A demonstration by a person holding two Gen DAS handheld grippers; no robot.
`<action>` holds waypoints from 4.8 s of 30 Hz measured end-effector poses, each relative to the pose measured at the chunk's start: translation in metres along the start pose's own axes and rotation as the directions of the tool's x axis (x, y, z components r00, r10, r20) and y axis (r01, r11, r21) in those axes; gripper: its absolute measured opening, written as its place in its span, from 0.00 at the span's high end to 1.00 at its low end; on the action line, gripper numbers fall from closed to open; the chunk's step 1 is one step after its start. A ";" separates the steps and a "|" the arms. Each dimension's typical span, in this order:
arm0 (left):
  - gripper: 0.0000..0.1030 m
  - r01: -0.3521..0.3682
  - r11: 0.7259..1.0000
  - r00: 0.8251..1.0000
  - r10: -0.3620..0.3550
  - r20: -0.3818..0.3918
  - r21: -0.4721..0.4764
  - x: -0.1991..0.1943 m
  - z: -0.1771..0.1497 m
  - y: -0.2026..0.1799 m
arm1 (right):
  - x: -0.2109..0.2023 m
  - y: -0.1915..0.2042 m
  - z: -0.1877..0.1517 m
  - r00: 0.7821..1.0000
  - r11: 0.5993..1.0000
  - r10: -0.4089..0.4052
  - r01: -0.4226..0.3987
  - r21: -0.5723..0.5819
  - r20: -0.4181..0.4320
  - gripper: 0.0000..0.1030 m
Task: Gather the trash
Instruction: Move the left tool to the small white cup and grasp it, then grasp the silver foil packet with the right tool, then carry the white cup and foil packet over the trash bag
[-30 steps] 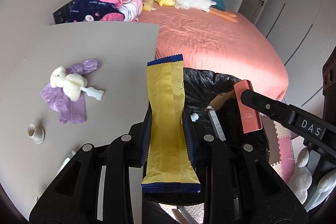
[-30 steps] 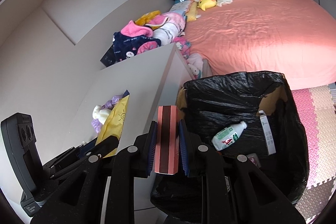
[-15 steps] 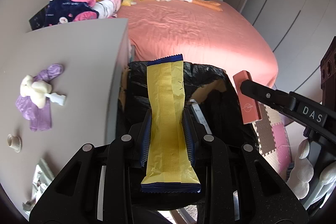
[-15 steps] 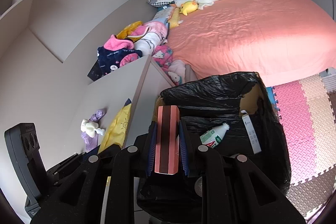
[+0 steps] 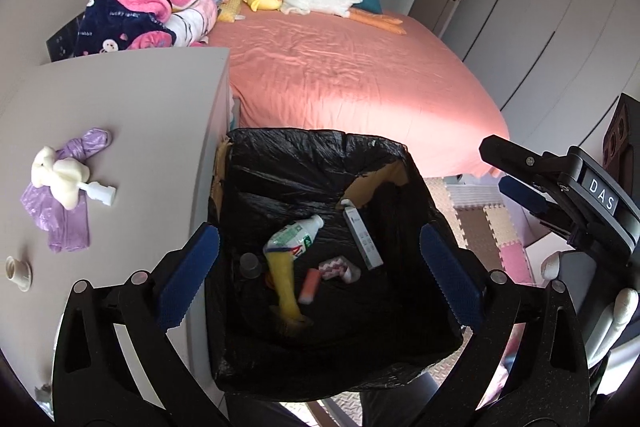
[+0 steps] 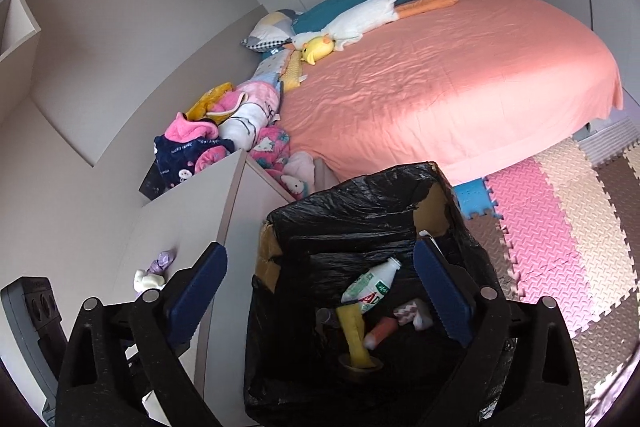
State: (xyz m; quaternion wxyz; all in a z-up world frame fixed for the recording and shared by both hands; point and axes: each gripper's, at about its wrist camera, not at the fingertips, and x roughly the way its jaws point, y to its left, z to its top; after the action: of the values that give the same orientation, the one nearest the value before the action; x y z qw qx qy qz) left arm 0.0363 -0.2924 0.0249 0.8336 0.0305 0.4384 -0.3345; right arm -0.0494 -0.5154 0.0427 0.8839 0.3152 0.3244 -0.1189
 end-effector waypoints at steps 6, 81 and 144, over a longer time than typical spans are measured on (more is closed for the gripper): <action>0.06 -0.019 1.000 1.000 0.019 0.003 -0.024 -0.005 -0.004 0.017 | 0.002 0.008 -0.006 1.000 1.000 -0.008 0.008 -0.009 -0.008 0.06; 0.77 -0.369 0.888 0.929 0.355 -0.103 -0.273 -0.052 -0.061 0.252 | 0.073 0.244 -0.181 0.893 0.948 0.057 -0.188 -0.255 -0.446 0.20; 0.77 -0.318 0.913 0.947 0.320 -0.037 -0.256 -0.071 -0.054 0.196 | 0.067 0.216 -0.126 0.924 0.922 0.158 -0.264 -0.282 -0.349 0.83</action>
State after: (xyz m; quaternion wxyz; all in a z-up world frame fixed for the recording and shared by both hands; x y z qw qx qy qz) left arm 0.0845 -0.0843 -0.0022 0.8749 -0.0085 0.4653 -0.1339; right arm 0.0282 -0.2686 0.0287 0.8668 0.2142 0.4421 0.0858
